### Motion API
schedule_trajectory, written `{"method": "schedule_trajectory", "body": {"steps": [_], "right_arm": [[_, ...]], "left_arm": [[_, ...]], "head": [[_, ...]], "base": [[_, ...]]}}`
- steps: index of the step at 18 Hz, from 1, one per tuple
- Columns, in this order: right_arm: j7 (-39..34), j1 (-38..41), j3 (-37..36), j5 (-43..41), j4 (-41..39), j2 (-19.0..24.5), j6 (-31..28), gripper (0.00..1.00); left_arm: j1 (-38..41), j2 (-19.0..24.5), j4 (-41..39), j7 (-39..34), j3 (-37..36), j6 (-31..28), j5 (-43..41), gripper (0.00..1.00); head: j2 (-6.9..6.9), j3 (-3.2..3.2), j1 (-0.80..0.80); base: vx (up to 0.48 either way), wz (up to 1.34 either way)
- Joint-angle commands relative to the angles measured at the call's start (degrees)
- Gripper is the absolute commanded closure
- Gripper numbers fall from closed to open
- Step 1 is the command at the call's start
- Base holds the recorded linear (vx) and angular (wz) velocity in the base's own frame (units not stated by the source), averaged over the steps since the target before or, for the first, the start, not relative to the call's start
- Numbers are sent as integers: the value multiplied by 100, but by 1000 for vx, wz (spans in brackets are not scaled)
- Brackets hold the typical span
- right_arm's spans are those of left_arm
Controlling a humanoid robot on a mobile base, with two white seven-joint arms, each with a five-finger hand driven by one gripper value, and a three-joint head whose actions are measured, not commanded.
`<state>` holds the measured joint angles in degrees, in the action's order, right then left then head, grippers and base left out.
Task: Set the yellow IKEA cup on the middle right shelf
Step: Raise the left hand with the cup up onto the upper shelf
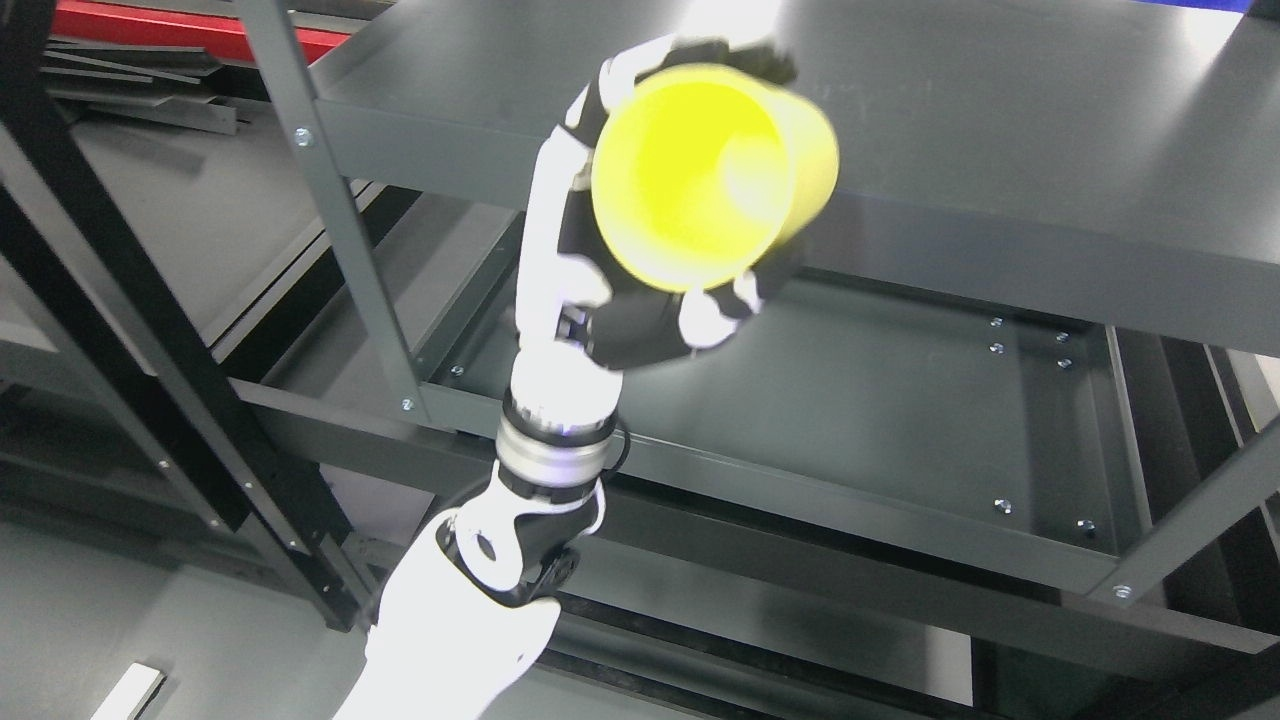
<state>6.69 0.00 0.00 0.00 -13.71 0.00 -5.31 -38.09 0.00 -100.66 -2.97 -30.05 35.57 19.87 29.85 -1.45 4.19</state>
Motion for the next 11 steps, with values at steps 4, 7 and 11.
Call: {"method": "schedule_trajectory", "body": {"steps": [4, 7, 11], "right_arm": [[-2, 79, 97, -141, 0, -100, -5, 1], [-2, 79, 97, -141, 0, -100, -5, 1], [-2, 79, 97, -141, 0, -100, -5, 1]], "left_arm": [[-1603, 100, -67, -1282, -537, -1506, 639, 100], [-1904, 100, -59, -1994, -809, -2550, 1115, 100], [-1939, 100, -6, -2479, -775, -3669, 1116, 100]], "head": [[0, 0, 0], [0, 0, 0], [0, 0, 0]], "base": [[44, -105], [36, -56], [18, -29]]}}
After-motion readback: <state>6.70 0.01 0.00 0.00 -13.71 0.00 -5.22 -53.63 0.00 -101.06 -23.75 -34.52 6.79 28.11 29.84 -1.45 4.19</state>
